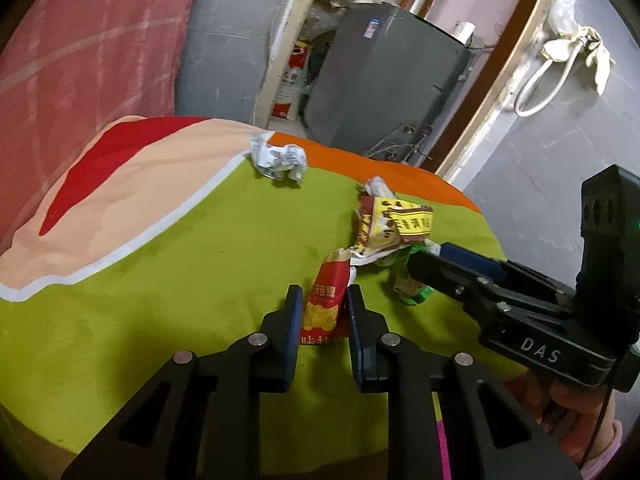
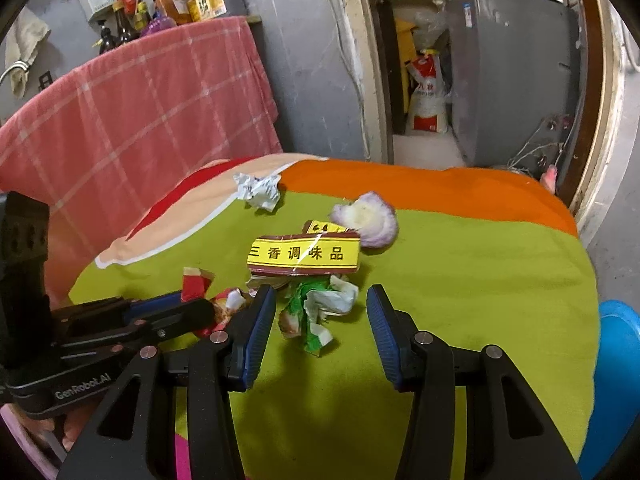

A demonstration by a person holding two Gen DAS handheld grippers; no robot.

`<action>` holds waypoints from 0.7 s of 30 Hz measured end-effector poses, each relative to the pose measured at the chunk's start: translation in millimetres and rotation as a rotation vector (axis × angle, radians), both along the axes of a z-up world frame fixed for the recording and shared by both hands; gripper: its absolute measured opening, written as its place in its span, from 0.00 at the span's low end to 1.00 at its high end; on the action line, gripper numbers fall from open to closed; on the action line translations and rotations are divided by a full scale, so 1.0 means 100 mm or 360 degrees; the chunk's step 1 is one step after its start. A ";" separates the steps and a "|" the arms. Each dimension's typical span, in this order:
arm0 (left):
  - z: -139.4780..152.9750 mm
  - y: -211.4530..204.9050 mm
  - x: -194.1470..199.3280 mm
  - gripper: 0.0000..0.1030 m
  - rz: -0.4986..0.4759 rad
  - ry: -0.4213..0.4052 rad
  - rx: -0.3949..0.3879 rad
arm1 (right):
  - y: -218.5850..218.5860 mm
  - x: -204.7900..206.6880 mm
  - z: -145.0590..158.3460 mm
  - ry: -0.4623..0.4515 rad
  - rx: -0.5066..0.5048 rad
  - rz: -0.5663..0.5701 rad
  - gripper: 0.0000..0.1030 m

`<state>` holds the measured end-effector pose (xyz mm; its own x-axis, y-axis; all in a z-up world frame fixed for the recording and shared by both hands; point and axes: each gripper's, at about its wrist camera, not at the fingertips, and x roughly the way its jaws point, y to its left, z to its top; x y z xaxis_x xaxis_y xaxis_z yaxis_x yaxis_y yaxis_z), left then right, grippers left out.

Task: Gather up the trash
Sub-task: 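Grasp the red chip bag with the left tool while the right tool grasps the green wrapper, then carry the red bag and green wrapper over the blue bucket with both tools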

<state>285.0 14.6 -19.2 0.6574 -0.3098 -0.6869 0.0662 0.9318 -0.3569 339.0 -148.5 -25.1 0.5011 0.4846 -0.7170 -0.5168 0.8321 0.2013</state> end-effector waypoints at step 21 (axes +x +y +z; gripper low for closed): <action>0.06 -0.05 -0.17 0.15 -0.0016 -0.0011 0.0022 | -0.13 -0.38 -0.06 0.0027 -0.0037 0.0070 0.06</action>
<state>267.9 10.0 -13.4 0.6590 -0.3069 -0.6866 0.0779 0.9359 -0.3436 300.7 -161.5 -31.3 0.4673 0.4891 -0.7365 -0.5498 0.8132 0.1912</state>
